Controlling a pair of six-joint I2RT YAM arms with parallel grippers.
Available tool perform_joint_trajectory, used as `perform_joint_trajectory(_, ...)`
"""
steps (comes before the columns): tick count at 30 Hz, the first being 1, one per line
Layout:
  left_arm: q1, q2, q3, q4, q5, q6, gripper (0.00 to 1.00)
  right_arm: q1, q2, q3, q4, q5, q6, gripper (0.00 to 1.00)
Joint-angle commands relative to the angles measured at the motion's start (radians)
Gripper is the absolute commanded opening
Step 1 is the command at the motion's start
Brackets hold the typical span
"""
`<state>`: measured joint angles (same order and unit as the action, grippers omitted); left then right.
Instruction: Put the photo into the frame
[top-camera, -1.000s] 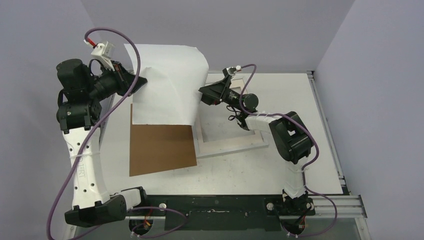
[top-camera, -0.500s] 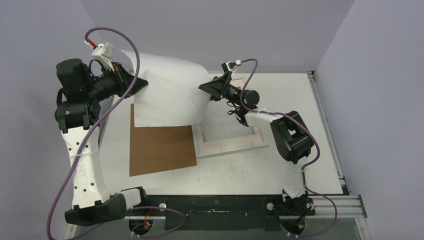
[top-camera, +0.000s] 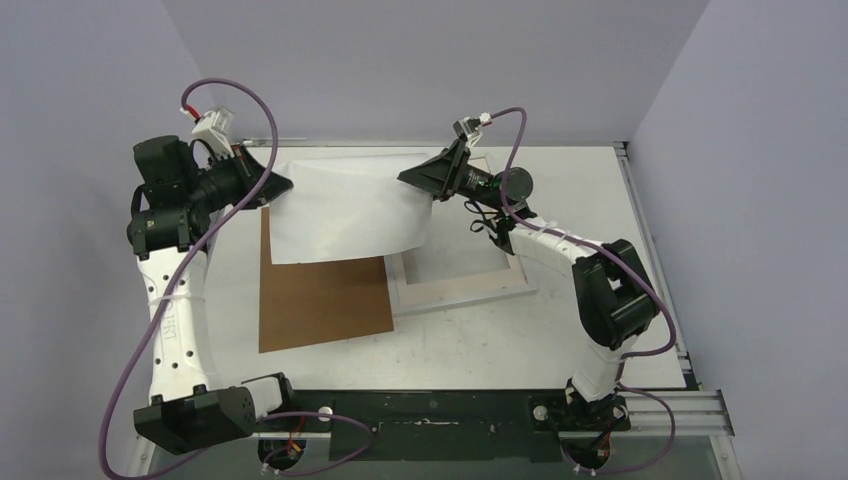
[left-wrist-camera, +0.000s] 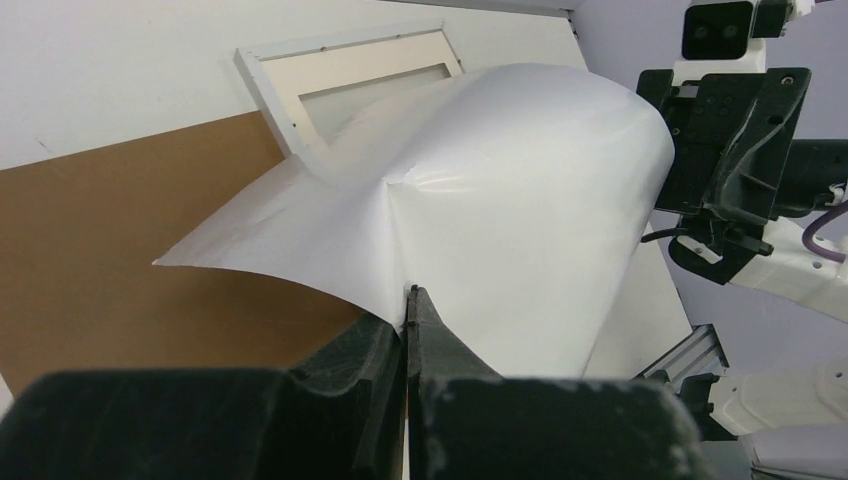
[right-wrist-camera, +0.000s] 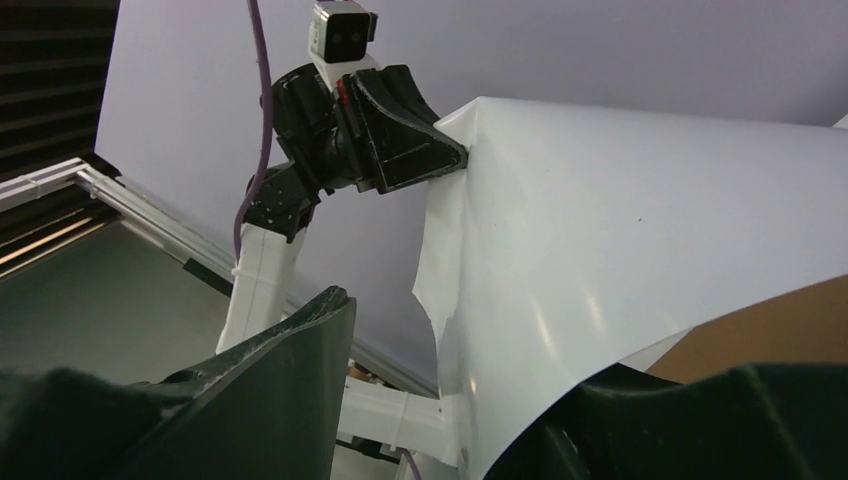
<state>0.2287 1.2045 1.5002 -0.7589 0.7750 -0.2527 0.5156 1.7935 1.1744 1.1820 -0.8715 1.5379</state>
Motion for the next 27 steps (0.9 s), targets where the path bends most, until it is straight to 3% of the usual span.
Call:
perform_joint_trajectory(1,0.008,-0.027,-0.004,0.046,-0.011,0.051,0.00,-0.003,-0.049,0.057,-0.103,-0.042,-0.082,0.49)
perform_joint_trajectory(7,0.008,-0.034,-0.023,0.037,-0.005,0.080,0.00,0.001,-0.042,0.073,-0.184,-0.070,-0.104,0.47)
perform_joint_trajectory(12,0.009,-0.019,0.005,-0.021,0.007,0.128,0.00,-0.010,-0.046,0.094,-0.222,-0.103,-0.112,0.57)
perform_joint_trajectory(16,0.009,-0.016,0.013,-0.071,0.020,0.158,0.00,-0.016,-0.059,0.127,-0.371,-0.104,-0.210,0.57)
perform_joint_trajectory(27,0.009,-0.011,0.013,-0.118,0.078,0.163,0.01,-0.016,-0.057,0.156,-0.499,-0.054,-0.249,0.10)
